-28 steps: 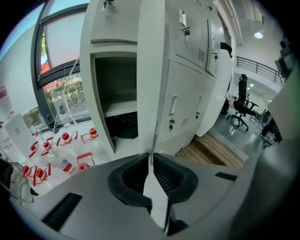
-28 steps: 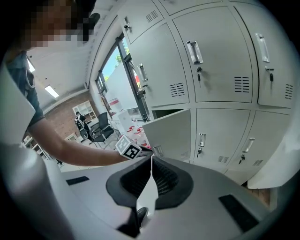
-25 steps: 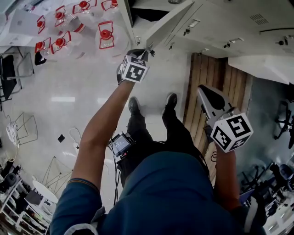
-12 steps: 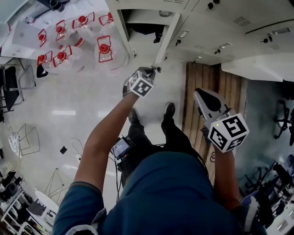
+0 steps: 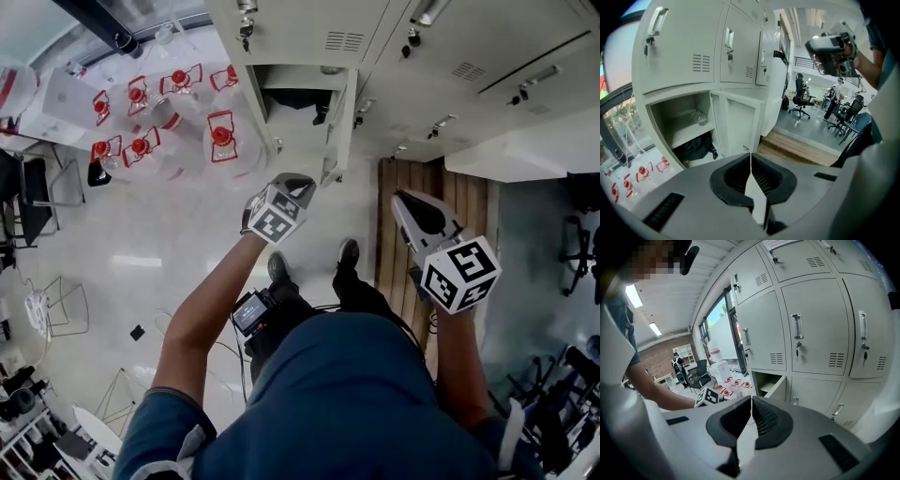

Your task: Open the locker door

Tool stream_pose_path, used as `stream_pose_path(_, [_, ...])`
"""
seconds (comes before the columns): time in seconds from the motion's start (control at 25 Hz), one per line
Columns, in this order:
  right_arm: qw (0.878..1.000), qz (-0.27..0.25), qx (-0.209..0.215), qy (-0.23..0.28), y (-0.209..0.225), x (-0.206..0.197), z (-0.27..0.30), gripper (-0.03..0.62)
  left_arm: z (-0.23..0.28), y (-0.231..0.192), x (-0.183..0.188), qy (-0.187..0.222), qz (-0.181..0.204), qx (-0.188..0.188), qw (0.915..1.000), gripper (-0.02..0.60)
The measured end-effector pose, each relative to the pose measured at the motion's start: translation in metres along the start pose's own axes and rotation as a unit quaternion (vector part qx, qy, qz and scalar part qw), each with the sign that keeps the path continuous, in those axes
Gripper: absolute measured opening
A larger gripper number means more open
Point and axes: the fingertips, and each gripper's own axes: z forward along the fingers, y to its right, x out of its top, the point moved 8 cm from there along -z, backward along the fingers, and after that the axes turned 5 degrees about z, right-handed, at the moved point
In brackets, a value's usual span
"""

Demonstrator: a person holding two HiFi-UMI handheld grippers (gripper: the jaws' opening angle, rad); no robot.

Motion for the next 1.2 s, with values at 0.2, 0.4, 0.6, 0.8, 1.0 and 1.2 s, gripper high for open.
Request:
stream_pose_path(0.2, [1.0,-0.009,0.007,0.014,-0.007,0.017,-0.001,0.037,-0.061,-0.004,0.021,0.031,0.01,0.02,0.9993,0.025])
stream_pose_path(0.4, [0.999,-0.019,0.014,0.03,-0.015,0.034,-0.003,0.037,-0.122,-0.006,0.041,0.066,0.001,0.05,0.9966,0.025])
stream_pose_path(0.6, [0.999,-0.024,0.022,0.039,-0.022,0.046,-0.005,0.037,-0.175,-0.007,0.061,0.105,-0.002,0.087,0.9907,0.025])
stream_pose_path(0.8, [0.997,-0.045,0.033,0.048,-0.027,0.057,-0.006,0.035,-0.213,-0.01,0.076,0.134,-0.003,0.118,0.9839,0.025])
stream_pose_path(1.0, [0.996,-0.069,0.036,0.049,-0.031,0.067,-0.007,0.035,-0.238,-0.015,0.085,0.148,0.004,0.144,0.9784,0.025])
stream_pose_path(1.2, [0.995,-0.07,0.034,0.054,-0.031,0.076,-0.009,0.035,-0.253,-0.021,0.094,0.162,0.0,0.161,0.9736,0.025])
